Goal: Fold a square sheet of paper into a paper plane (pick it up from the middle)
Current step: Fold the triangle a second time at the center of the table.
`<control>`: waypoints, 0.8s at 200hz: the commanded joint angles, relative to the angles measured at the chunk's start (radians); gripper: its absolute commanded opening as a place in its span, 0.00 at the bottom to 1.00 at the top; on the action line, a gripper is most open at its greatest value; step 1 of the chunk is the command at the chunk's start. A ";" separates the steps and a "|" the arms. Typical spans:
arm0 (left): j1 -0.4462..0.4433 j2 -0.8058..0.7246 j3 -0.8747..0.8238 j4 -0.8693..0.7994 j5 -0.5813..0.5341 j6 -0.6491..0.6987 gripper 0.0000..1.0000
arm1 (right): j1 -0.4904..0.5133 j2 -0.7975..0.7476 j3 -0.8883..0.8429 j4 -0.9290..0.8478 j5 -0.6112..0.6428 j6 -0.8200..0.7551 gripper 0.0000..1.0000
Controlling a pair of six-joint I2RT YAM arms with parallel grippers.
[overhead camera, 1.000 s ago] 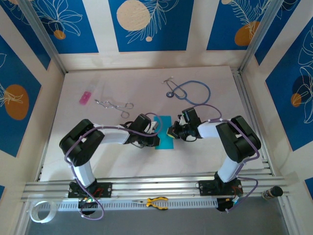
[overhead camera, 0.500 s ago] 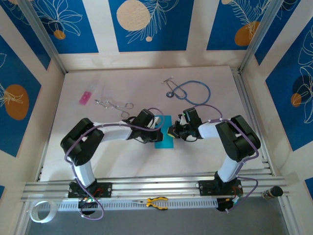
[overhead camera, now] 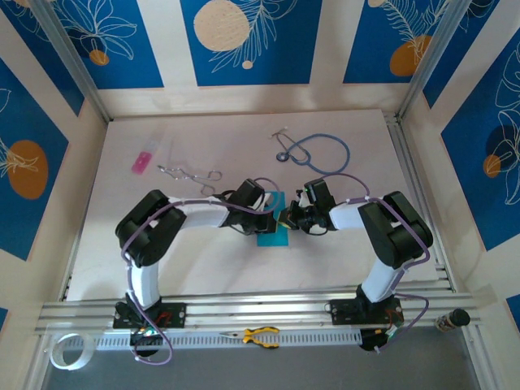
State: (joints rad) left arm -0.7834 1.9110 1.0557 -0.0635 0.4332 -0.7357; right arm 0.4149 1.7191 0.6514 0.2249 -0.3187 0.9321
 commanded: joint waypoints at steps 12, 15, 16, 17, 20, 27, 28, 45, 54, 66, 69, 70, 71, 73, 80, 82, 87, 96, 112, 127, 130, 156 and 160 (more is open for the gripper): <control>-0.012 0.032 -0.012 -0.097 -0.026 -0.009 0.07 | -0.005 0.035 -0.032 -0.080 0.038 -0.022 0.00; -0.012 0.029 -0.021 -0.094 -0.026 -0.011 0.07 | -0.005 0.035 -0.034 -0.080 0.037 -0.023 0.00; -0.012 0.028 -0.023 -0.094 -0.025 -0.013 0.07 | -0.005 0.036 -0.034 -0.080 0.037 -0.023 0.00; -0.012 0.027 -0.027 -0.093 -0.025 -0.014 0.07 | -0.005 0.035 -0.034 -0.080 0.037 -0.024 0.00; -0.012 0.024 -0.035 -0.090 -0.024 -0.015 0.07 | -0.006 0.035 -0.036 -0.078 0.036 -0.024 0.00; -0.011 0.014 -0.054 -0.087 -0.024 -0.021 0.07 | -0.007 0.035 -0.037 -0.077 0.036 -0.025 0.00; -0.011 0.013 -0.057 -0.085 -0.024 -0.022 0.07 | -0.007 0.035 -0.038 -0.076 0.036 -0.025 0.00; -0.012 -0.018 -0.105 -0.083 -0.019 -0.028 0.08 | -0.010 0.035 -0.038 -0.079 0.036 -0.029 0.00; -0.011 -0.039 -0.134 -0.076 -0.016 -0.033 0.09 | -0.011 0.035 -0.039 -0.080 0.038 -0.030 0.00; -0.012 -0.063 -0.160 -0.074 -0.016 -0.030 0.11 | -0.011 0.039 -0.038 -0.080 0.036 -0.034 0.00; -0.012 -0.067 -0.164 -0.077 -0.016 -0.028 0.11 | -0.011 0.040 -0.038 -0.080 0.036 -0.035 0.00; -0.012 -0.068 -0.165 -0.079 -0.016 -0.028 0.11 | -0.011 0.040 -0.038 -0.080 0.036 -0.035 0.00; -0.012 -0.069 -0.166 -0.080 -0.016 -0.027 0.11 | -0.011 0.041 -0.038 -0.079 0.035 -0.035 0.00; -0.011 -0.072 -0.168 -0.083 -0.017 -0.026 0.11 | -0.011 0.041 -0.038 -0.079 0.034 -0.035 0.00; -0.011 -0.079 -0.176 -0.090 -0.015 -0.020 0.12 | -0.011 0.042 -0.038 -0.079 0.035 -0.036 0.00; -0.012 -0.081 -0.179 -0.092 -0.015 -0.018 0.12 | -0.011 0.042 -0.037 -0.079 0.035 -0.036 0.00; -0.012 -0.086 -0.186 -0.094 -0.015 -0.018 0.12 | -0.012 0.043 -0.038 -0.079 0.036 -0.036 0.00; -0.012 -0.098 -0.200 -0.093 -0.015 -0.017 0.12 | -0.013 0.044 -0.039 -0.079 0.038 -0.036 0.00; -0.011 -0.121 -0.224 -0.094 -0.016 -0.016 0.12 | -0.013 0.045 -0.042 -0.075 0.035 -0.034 0.00; -0.012 -0.144 -0.249 -0.105 -0.025 -0.011 0.13 | -0.013 0.046 -0.044 -0.070 0.033 -0.032 0.00; -0.011 -0.149 -0.254 -0.107 -0.027 -0.010 0.13 | -0.013 0.046 -0.044 -0.068 0.033 -0.032 0.00; -0.010 -0.183 -0.266 -0.155 -0.027 0.002 0.13 | -0.011 0.046 -0.041 -0.062 0.026 -0.030 0.00; -0.010 -0.189 -0.263 -0.165 -0.022 0.006 0.13 | -0.010 0.046 -0.041 -0.060 0.023 -0.030 0.00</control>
State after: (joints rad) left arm -0.7841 1.7424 0.8249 -0.0483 0.4252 -0.7513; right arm 0.4129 1.7210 0.6411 0.2333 -0.3492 0.9169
